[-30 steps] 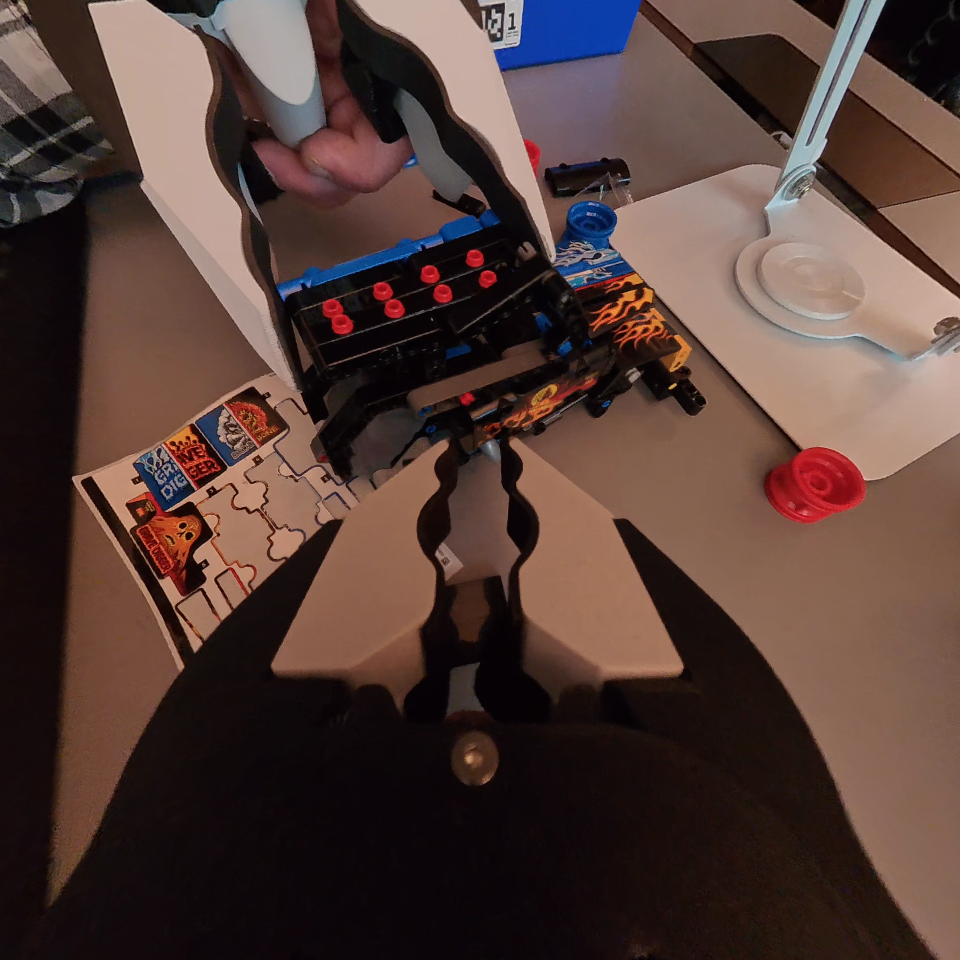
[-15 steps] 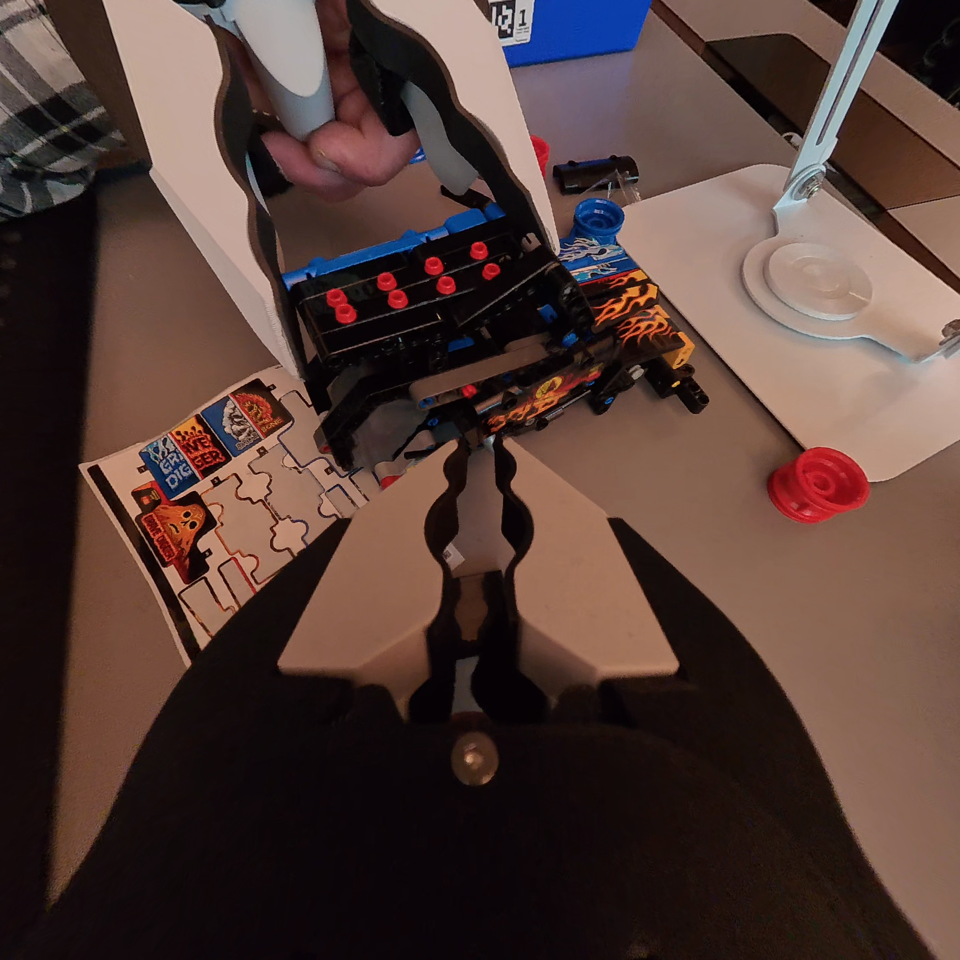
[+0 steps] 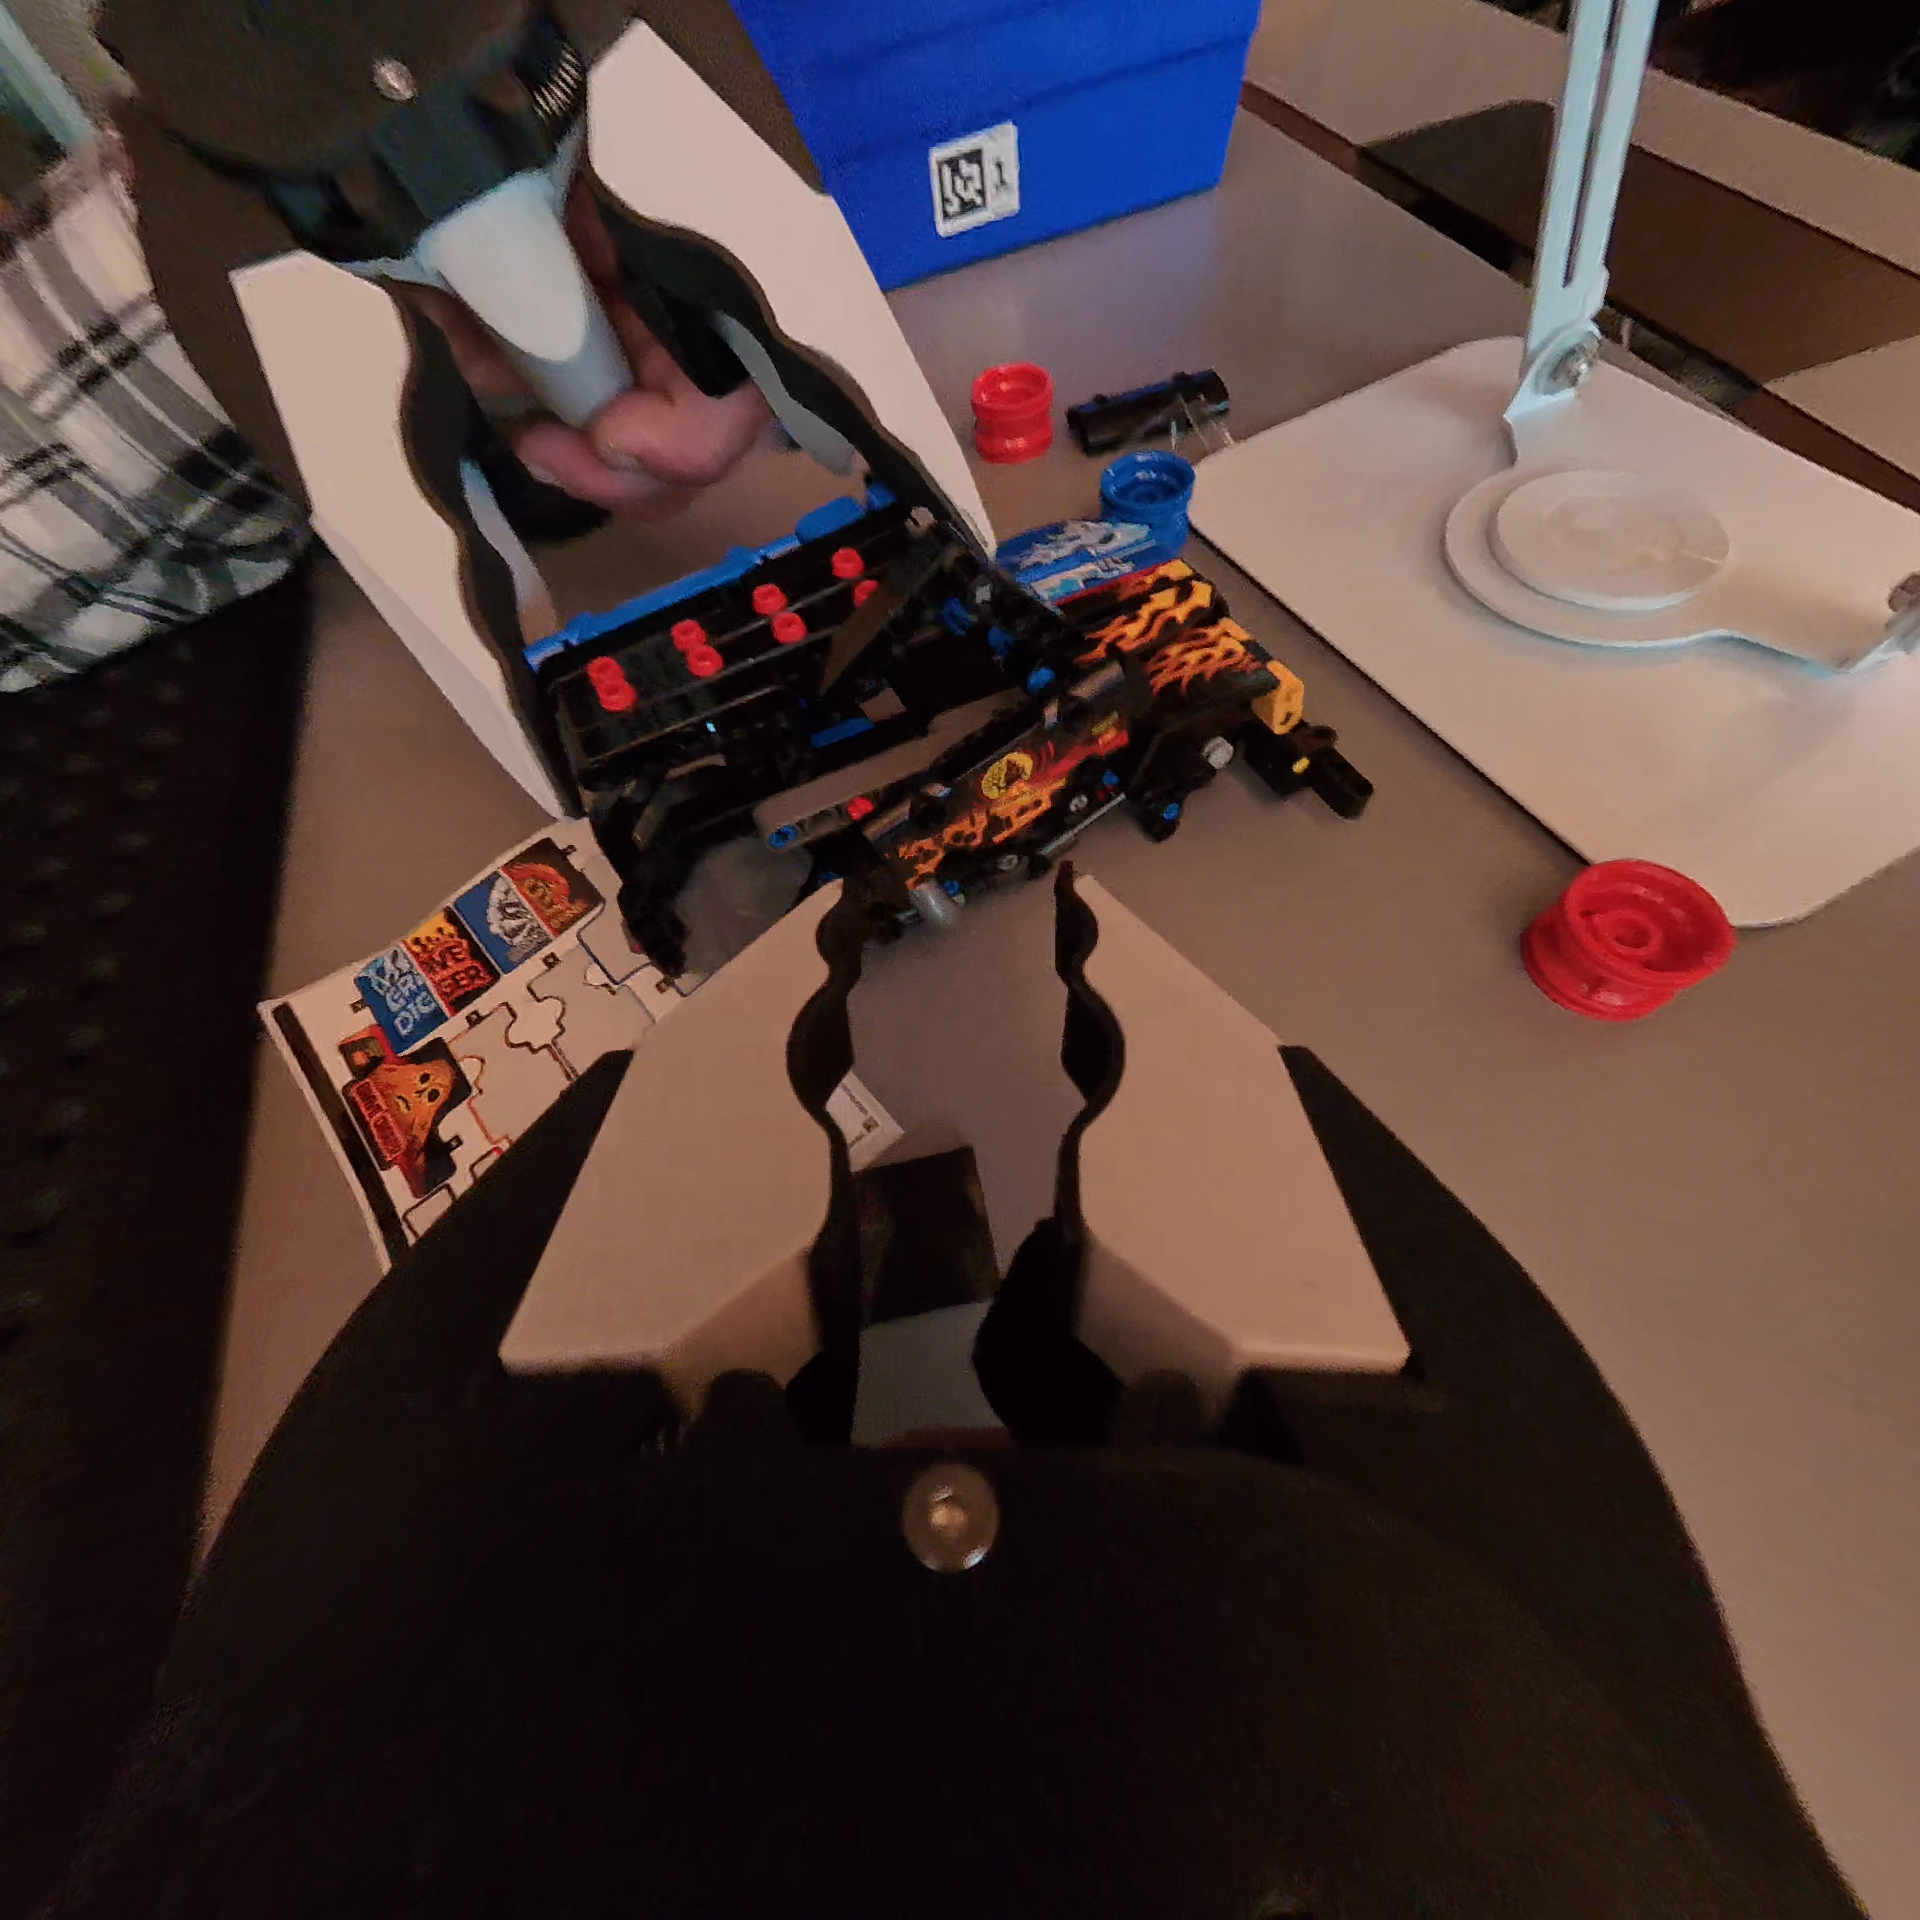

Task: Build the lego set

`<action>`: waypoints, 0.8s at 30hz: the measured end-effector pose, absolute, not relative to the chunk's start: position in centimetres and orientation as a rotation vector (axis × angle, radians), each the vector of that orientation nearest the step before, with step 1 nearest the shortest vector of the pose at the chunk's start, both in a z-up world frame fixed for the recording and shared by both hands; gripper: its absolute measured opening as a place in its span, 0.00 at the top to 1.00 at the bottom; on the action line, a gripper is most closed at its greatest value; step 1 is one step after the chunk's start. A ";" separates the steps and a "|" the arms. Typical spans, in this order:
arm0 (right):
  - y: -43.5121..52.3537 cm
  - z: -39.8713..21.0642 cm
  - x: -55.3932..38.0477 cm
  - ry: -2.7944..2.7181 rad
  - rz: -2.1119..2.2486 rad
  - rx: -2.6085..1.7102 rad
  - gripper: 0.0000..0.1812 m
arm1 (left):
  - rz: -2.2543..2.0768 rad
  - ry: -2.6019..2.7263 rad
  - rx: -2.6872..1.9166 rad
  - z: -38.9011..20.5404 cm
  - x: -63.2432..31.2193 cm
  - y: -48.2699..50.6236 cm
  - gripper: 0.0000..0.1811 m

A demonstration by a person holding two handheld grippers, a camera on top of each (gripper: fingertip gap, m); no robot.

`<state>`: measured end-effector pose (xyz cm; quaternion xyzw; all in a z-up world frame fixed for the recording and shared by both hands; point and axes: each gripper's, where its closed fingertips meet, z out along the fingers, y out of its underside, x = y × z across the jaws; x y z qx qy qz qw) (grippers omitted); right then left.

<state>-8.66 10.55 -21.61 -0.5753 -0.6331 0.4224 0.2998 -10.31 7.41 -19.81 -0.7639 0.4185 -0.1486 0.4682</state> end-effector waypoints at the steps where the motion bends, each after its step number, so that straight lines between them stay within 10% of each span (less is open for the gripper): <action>1: 10.4 -21.5 -8.7 -1.687 1.128 -1.506 0.79 | -0.363 1.029 -1.874 -19.8 -10.3 7.4 0.50; 11: 8.4 -23.6 -9.3 -1.845 1.052 -1.441 0.95 | -0.341 1.046 -1.891 -19.9 -10.3 7.3 0.51; 21: 9.7 -21.3 -10.3 -1.921 0.976 -1.333 0.53 | -0.342 1.058 -1.897 -19.9 -10.3 7.2 0.51; 24: 9.5 -22.1 -11.1 -1.966 1.043 -1.307 0.54 | -0.345 1.054 -1.896 -19.9 -10.3 7.2 0.50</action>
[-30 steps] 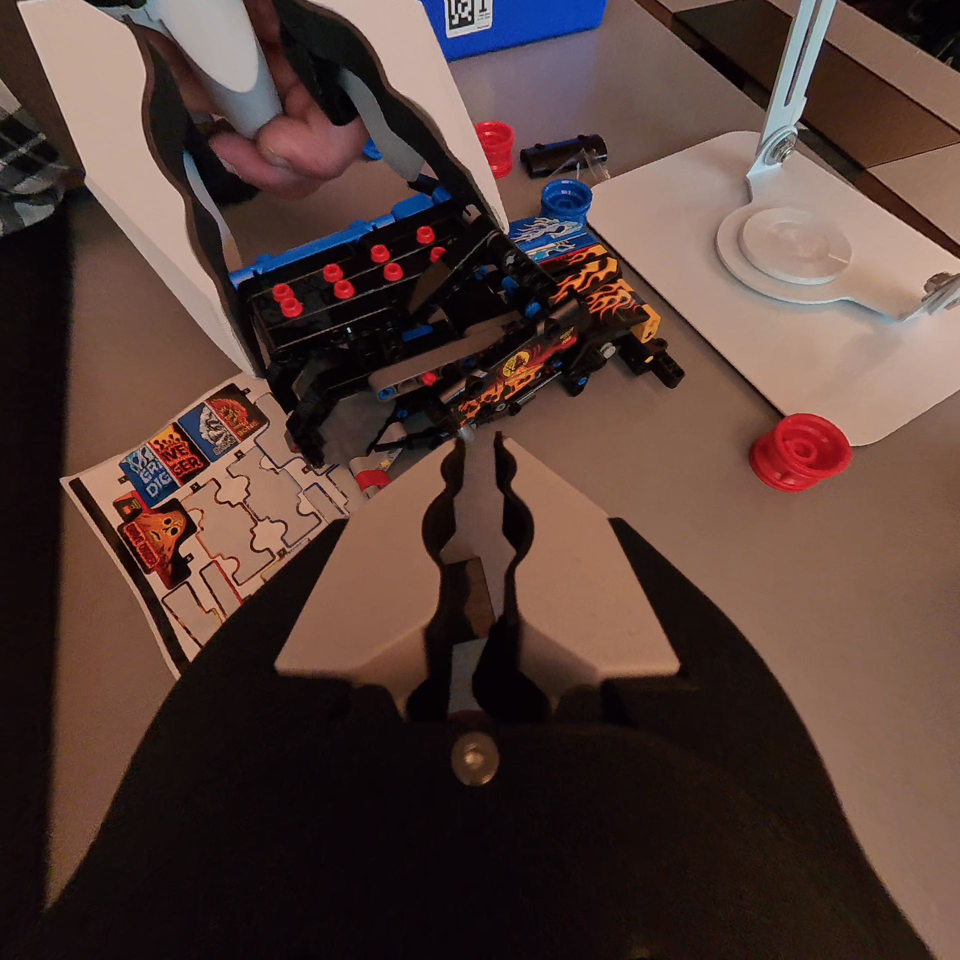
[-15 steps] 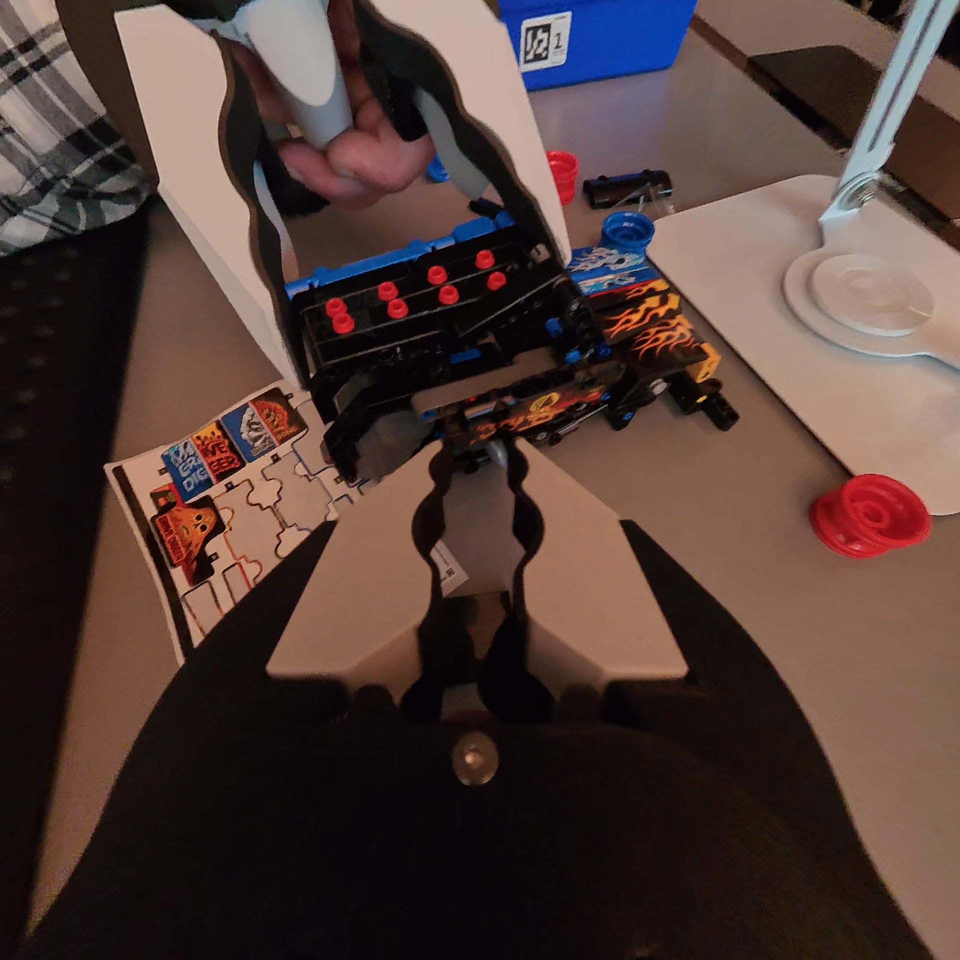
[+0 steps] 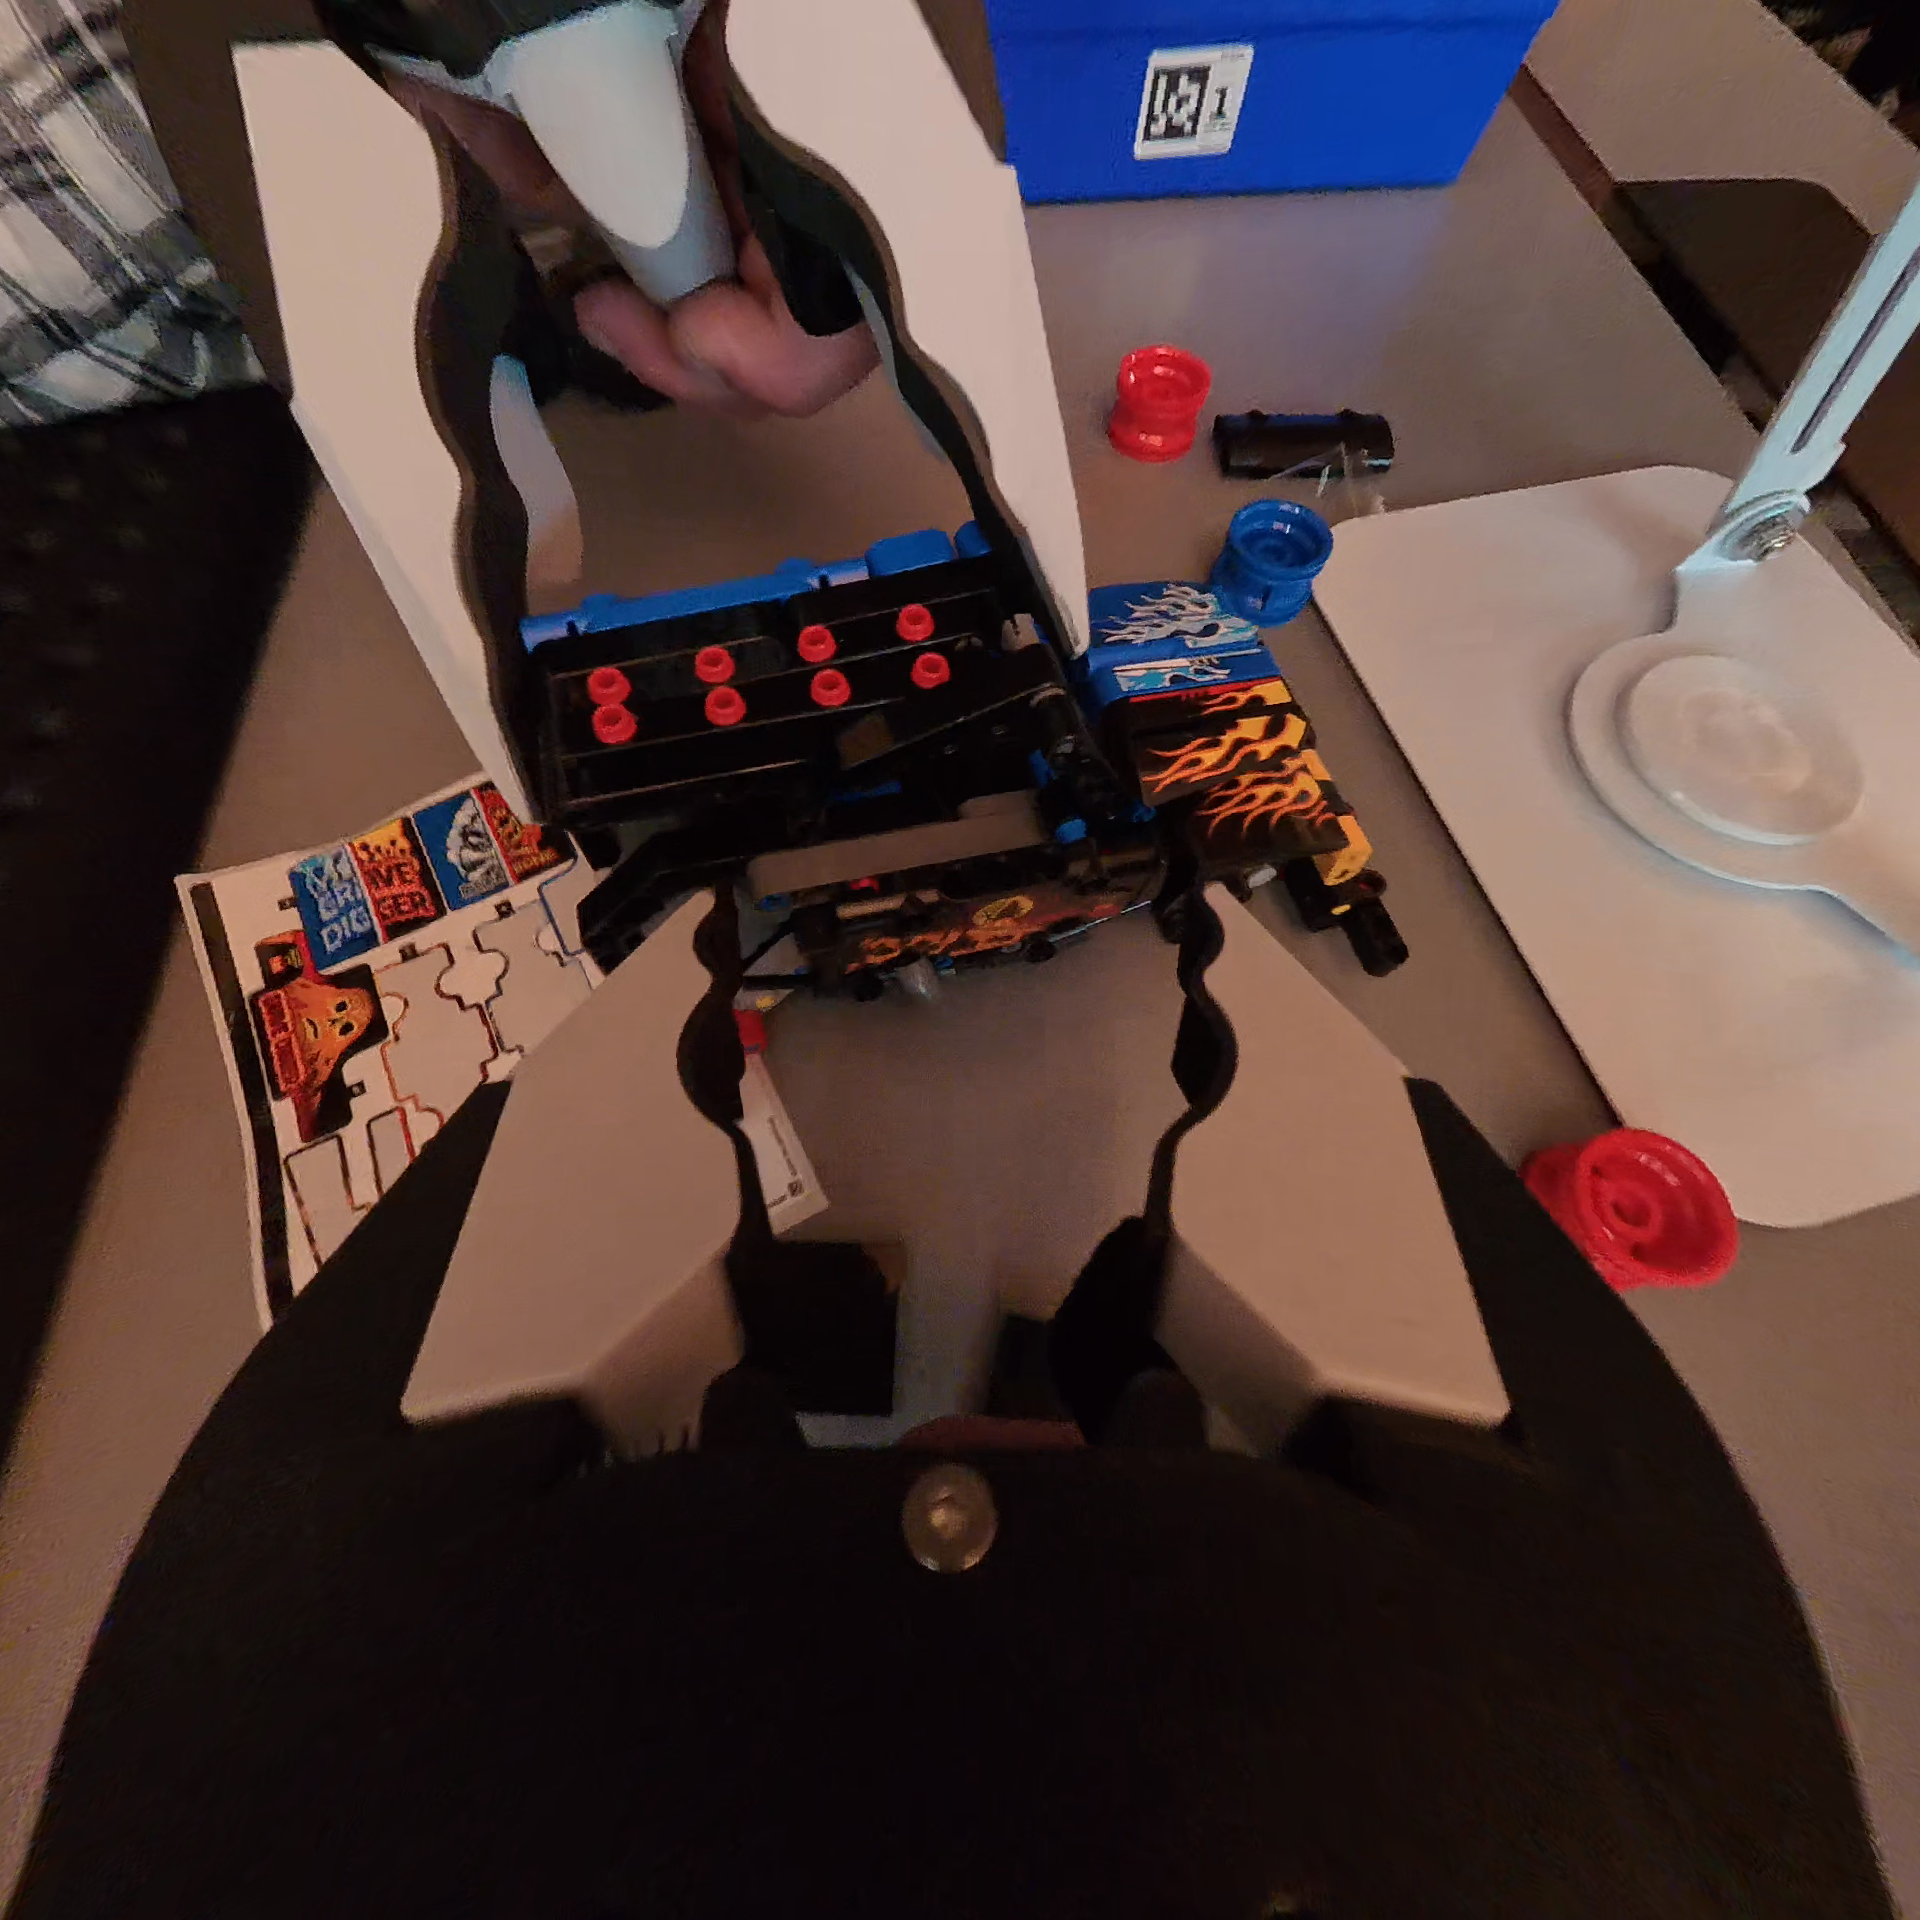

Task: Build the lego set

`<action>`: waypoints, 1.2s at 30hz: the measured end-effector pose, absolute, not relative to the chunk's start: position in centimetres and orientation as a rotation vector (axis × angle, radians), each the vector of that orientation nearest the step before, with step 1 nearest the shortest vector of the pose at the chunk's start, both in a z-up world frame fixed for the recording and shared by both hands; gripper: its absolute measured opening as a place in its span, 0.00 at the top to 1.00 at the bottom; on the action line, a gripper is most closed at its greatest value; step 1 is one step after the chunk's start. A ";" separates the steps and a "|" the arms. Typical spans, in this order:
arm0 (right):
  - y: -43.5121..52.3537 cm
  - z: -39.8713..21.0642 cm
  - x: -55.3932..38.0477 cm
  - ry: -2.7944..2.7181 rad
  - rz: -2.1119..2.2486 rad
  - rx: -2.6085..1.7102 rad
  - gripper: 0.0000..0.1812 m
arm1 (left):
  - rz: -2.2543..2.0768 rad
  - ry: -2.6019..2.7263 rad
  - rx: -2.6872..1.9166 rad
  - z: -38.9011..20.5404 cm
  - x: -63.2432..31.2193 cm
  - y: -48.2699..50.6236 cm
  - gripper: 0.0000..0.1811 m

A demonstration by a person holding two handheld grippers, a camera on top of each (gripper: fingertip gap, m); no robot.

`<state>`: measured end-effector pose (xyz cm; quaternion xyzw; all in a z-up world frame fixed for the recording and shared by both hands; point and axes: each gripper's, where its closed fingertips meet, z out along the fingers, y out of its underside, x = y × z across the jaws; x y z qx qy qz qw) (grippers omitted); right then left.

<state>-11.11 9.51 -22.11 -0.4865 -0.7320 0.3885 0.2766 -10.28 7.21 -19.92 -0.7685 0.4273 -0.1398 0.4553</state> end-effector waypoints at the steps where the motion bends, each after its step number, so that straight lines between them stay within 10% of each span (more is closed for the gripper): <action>1: 9.5 -22.0 -11.2 -1.953 1.080 -1.304 0.56 | -0.346 1.053 -1.898 -19.9 -10.4 7.2 0.51; 9: 9.3 -21.6 -9.8 -1.961 1.180 -1.270 0.75 | -0.357 1.057 -1.892 -20.0 -10.4 7.1 0.50; 36: 8.7 -21.9 -10.5 -2.016 0.898 -1.200 0.75 | -0.491 1.148 -2.091 -20.9 -10.6 5.9 0.47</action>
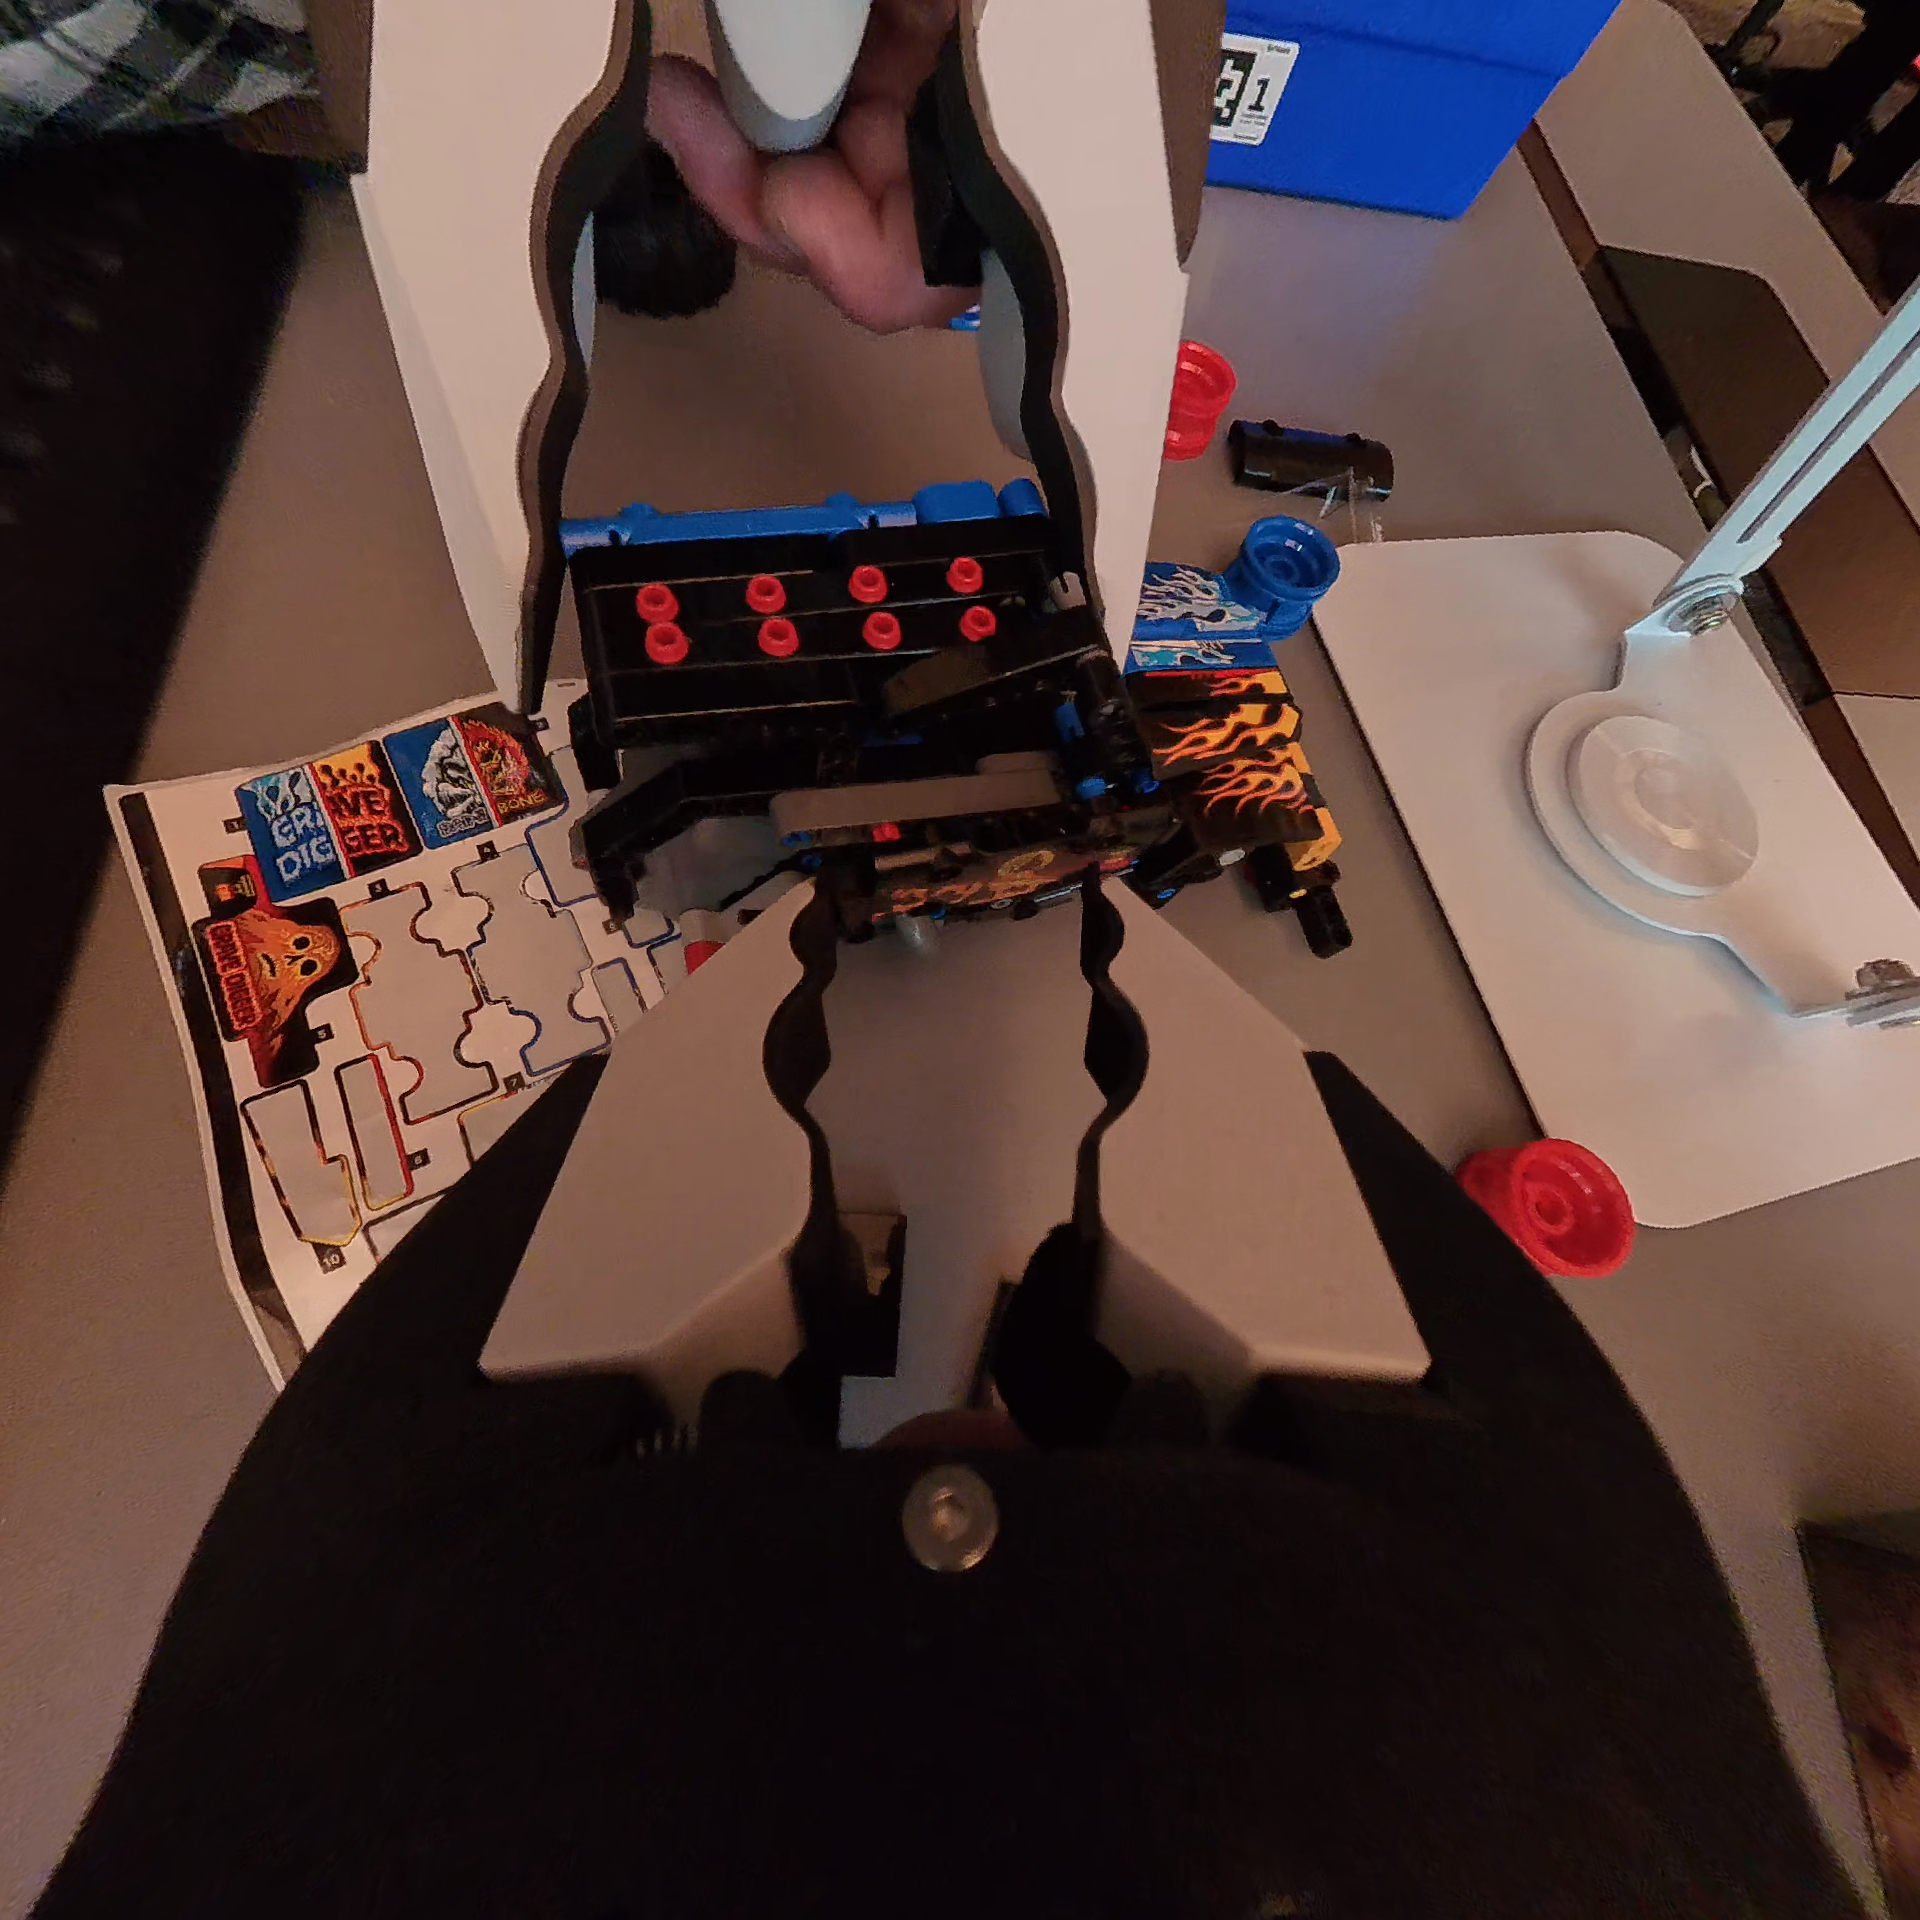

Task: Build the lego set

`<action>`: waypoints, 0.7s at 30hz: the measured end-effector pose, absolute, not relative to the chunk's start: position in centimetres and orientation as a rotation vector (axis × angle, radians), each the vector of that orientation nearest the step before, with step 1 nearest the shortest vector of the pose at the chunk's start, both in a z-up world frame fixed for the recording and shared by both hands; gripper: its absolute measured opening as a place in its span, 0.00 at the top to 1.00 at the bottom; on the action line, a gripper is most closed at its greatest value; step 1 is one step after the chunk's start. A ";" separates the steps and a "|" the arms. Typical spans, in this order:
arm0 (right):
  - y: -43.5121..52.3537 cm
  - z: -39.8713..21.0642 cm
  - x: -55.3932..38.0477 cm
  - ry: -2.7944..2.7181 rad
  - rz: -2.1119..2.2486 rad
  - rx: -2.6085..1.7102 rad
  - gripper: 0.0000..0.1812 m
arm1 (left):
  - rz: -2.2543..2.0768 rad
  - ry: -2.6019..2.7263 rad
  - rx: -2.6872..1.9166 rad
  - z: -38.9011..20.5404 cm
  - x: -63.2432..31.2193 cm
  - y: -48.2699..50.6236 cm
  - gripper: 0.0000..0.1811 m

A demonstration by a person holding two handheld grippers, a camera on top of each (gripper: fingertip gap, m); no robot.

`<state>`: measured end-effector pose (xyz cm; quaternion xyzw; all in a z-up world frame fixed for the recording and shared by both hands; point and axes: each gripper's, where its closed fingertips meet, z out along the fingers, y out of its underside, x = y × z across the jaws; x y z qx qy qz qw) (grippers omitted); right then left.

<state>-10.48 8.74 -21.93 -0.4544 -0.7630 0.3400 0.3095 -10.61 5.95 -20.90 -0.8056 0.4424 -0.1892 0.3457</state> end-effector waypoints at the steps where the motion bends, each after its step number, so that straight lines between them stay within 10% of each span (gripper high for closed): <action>1: 8.7 -21.9 -10.5 -2.015 0.904 -1.199 0.75 | -0.497 1.172 -2.103 -20.9 -10.7 5.9 0.47; 21: 8.3 -21.8 -10.8 -1.979 0.953 -1.225 0.76 | -0.422 1.413 -2.248 -21.2 -11.9 5.8 0.47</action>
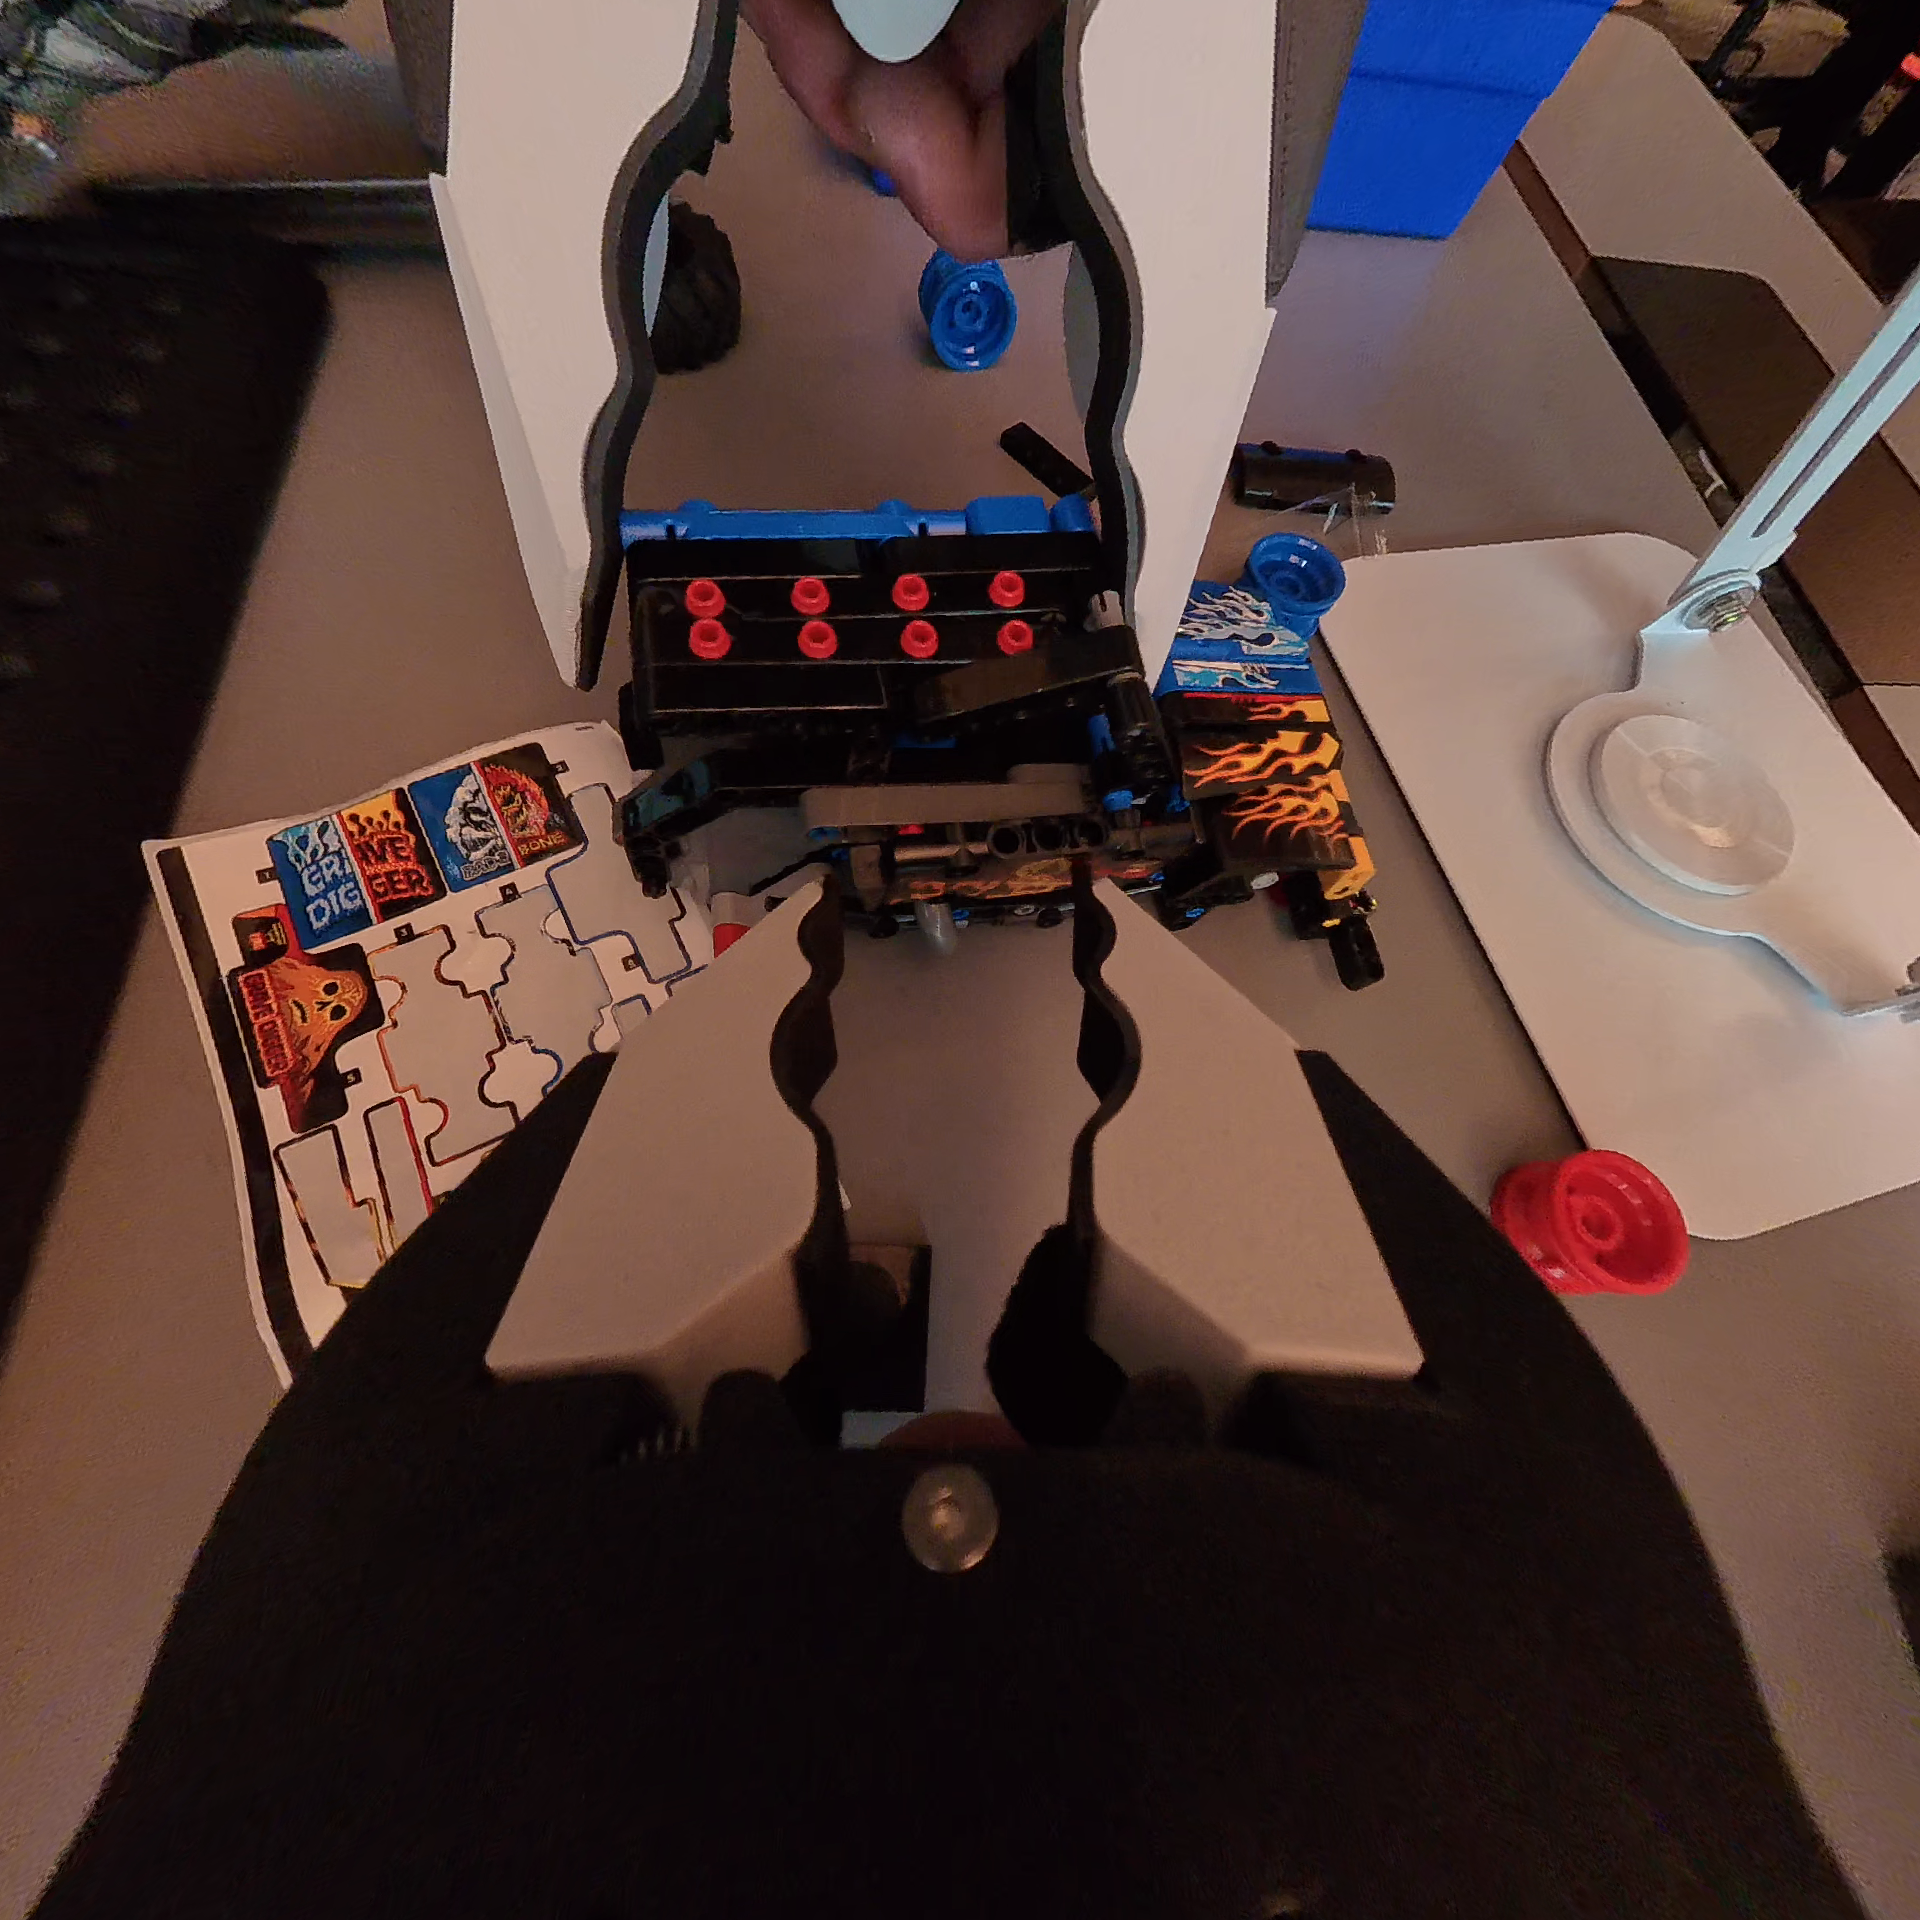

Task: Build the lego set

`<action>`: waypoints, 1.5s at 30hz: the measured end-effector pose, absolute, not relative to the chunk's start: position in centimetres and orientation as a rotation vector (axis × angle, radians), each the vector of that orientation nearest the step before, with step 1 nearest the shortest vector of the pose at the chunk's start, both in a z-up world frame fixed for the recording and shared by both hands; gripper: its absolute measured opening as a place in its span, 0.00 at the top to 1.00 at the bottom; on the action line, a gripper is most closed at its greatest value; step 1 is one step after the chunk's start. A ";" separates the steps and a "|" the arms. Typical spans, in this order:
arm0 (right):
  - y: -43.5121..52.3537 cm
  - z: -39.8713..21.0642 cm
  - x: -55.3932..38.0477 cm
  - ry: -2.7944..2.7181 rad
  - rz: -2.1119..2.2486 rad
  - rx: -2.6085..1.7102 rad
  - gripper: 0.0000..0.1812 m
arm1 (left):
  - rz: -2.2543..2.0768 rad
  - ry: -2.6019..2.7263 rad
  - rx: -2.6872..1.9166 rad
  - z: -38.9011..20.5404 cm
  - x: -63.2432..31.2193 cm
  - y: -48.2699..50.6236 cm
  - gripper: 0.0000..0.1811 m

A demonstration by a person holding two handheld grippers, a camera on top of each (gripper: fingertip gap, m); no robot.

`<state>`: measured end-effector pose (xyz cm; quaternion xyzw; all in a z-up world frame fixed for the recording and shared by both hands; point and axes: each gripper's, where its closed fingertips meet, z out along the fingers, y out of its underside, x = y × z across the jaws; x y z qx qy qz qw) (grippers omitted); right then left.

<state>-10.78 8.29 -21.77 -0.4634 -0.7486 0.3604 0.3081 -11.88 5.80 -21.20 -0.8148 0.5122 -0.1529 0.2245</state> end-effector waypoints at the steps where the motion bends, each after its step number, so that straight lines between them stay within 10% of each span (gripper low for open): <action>1: 8.3 -21.7 -10.8 -1.974 0.964 -1.231 0.77 | -0.422 1.415 -2.248 -21.2 -11.9 5.8 0.47; 45: 7.7 -21.7 -12.2 -1.891 1.031 -1.273 0.76 | -0.443 1.659 -2.461 -20.3 -16.2 5.3 0.43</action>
